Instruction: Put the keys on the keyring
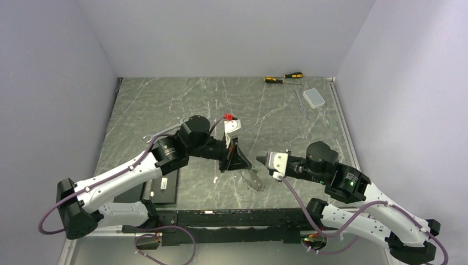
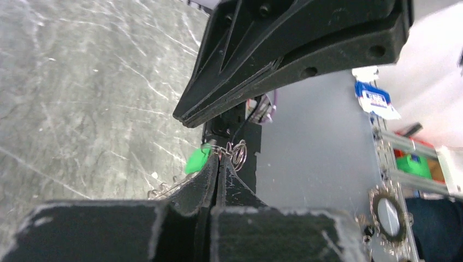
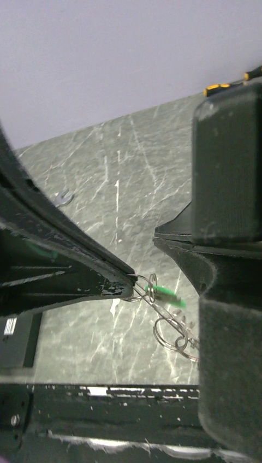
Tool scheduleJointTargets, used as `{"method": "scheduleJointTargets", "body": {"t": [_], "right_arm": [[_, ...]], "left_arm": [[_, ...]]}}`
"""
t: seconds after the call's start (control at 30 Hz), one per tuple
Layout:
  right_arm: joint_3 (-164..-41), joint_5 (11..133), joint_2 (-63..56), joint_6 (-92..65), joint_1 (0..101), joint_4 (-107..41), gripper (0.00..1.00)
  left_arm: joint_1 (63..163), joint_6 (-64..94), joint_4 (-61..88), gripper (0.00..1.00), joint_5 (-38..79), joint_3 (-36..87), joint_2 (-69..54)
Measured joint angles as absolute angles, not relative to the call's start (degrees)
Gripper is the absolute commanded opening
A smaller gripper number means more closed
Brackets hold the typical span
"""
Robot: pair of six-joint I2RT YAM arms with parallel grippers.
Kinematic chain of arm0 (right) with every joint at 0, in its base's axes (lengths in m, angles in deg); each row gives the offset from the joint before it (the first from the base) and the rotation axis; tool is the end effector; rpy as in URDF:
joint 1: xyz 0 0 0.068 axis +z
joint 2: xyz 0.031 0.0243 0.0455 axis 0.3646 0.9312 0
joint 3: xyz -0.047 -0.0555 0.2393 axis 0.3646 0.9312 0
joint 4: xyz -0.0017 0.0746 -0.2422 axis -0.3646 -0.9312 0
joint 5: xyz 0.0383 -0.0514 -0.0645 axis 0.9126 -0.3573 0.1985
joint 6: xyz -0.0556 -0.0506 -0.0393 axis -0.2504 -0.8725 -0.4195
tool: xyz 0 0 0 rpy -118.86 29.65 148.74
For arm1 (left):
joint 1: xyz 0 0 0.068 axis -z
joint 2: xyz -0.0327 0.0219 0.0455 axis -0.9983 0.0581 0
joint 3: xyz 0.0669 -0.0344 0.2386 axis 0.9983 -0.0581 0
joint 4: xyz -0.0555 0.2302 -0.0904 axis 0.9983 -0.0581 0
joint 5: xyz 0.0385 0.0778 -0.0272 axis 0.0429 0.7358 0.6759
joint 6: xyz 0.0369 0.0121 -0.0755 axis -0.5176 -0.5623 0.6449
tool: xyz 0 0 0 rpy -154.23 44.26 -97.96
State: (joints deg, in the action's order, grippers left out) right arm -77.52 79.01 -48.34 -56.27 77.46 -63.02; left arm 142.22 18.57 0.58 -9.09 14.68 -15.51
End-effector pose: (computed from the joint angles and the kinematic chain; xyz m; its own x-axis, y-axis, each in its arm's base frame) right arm 0.0848 0.1593 0.3340 0.4268 -0.3828 -0.8193 -0.8478 0.1459 -0.5098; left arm 0.1291 -0.2695 0.3329 -0.4082 0.2398 -0.8808 0.9093 0.0207 -0.4157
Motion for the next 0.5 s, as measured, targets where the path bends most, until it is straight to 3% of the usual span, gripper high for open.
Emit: {"method": "scheduleJointTargets", "body": {"t": [0.17, 0.43, 0.5], "right_arm": [[-75.93, 75.09, -48.39, -52.99, 77.46, -59.41, 0.0], [-75.67, 73.48, -49.89, -45.43, 77.41, -57.99, 0.49], [-75.91, 74.63, -50.09, -42.98, 77.41, -58.23, 0.57]], "left_arm": [[142.22, 22.31, 1.8, 0.0, -3.15, 14.11, -18.46], [142.22, 18.37, -0.21, 0.0, -3.34, 13.52, -19.77], [142.24, 15.73, -1.82, 0.0, -4.33, 13.54, -20.21]]}}
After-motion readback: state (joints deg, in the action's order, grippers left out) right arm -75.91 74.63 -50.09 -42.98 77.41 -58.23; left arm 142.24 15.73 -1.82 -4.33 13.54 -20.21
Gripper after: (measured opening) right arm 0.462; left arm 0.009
